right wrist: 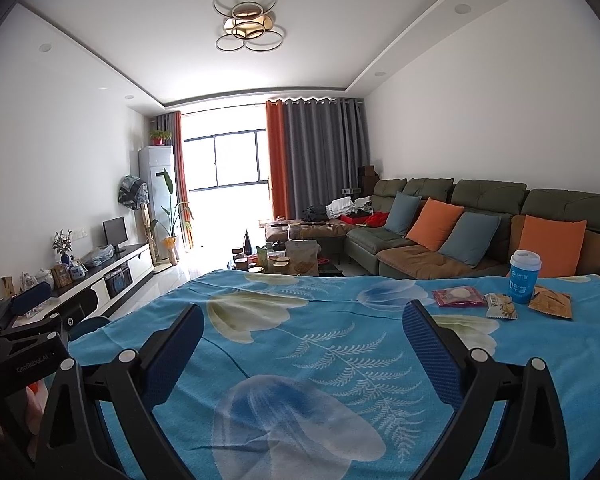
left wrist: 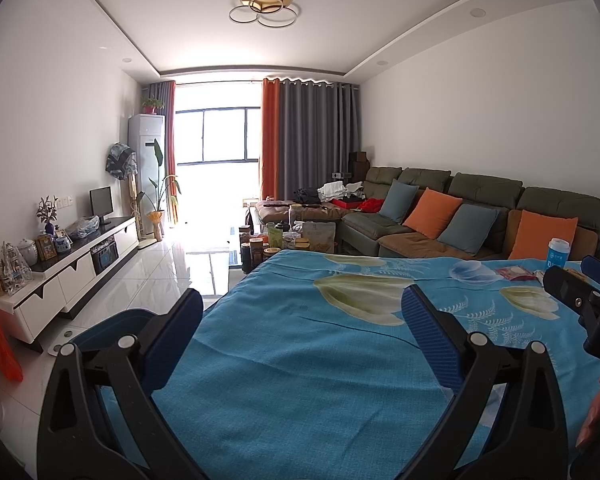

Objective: Collect trash

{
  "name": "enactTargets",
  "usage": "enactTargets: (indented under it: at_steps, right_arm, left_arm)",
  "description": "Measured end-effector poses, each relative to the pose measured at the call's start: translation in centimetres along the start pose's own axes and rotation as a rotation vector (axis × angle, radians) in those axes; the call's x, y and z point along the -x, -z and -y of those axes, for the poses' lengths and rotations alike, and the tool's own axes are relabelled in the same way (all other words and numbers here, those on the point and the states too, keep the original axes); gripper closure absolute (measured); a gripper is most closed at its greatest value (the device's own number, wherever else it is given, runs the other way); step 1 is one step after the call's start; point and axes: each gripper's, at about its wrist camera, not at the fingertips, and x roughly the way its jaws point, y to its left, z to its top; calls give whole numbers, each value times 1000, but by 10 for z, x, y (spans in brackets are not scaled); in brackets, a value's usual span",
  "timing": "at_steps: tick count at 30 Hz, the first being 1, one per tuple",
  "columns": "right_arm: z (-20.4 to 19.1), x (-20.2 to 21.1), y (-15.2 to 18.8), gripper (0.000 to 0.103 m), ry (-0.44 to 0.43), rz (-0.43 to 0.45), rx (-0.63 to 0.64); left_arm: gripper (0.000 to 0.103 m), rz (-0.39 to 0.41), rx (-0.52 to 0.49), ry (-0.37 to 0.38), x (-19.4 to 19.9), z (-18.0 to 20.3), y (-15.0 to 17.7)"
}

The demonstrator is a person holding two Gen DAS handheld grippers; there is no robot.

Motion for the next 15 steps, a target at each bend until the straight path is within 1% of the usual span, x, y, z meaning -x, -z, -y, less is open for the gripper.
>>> enactTargets:
  at_steps: [11,15]
  right_arm:
    - [0,0,0,7,0,0,1]
    - [0,1,0,7,1,-1,-3]
  left_arm:
    - [5,4,2,0,0,1,-1]
    - [5,12,-12,-3,-1,4,-2]
